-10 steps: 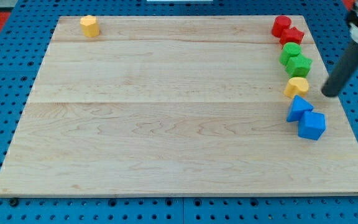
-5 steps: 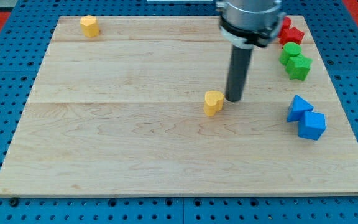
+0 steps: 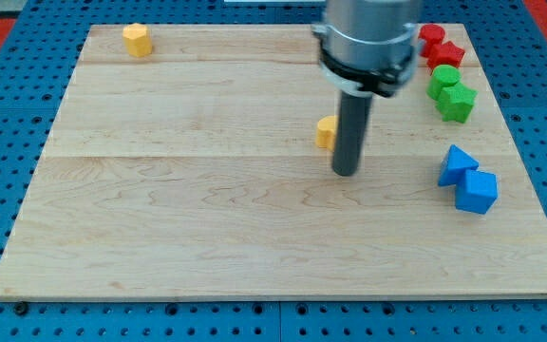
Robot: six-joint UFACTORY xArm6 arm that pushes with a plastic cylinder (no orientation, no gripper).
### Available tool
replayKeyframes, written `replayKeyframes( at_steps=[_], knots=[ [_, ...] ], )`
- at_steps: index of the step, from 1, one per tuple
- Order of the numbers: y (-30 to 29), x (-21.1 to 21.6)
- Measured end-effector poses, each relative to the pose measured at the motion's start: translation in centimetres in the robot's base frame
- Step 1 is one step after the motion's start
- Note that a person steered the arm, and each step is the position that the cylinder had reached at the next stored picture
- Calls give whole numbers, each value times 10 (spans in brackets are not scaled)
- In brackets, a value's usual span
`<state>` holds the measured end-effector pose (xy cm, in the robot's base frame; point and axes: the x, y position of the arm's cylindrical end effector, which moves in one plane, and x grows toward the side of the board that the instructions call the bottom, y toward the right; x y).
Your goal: Push the yellow heart to the top center of the board
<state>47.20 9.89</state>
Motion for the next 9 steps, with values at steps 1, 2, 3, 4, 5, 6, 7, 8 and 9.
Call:
replayKeyframes(
  at_steps=[1, 2, 3, 4, 5, 6, 7, 8, 9],
  knots=[
    [-15, -37],
    [-81, -81],
    [-90, -102],
    [-90, -141],
    [-90, -179],
    [-58, -205],
    [-12, -212],
    [-25, -239],
    [-83, -251]
  ],
)
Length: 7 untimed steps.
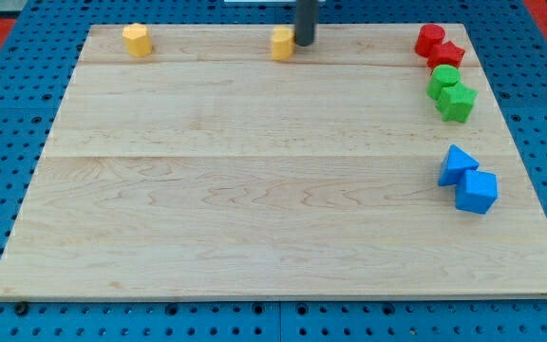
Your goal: Push the yellow heart to the top center of the board
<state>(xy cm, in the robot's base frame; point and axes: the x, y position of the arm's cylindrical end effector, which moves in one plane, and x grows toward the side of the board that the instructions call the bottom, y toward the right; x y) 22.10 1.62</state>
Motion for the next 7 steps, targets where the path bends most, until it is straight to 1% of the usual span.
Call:
replayKeyframes(
  at_steps=[1, 2, 3, 4, 5, 6, 7],
  knots=[
    [16, 2],
    [24, 75],
    [-20, 95],
    [-49, 78],
    [-55, 58],
    [-55, 31],
    [-39, 26]
  ],
)
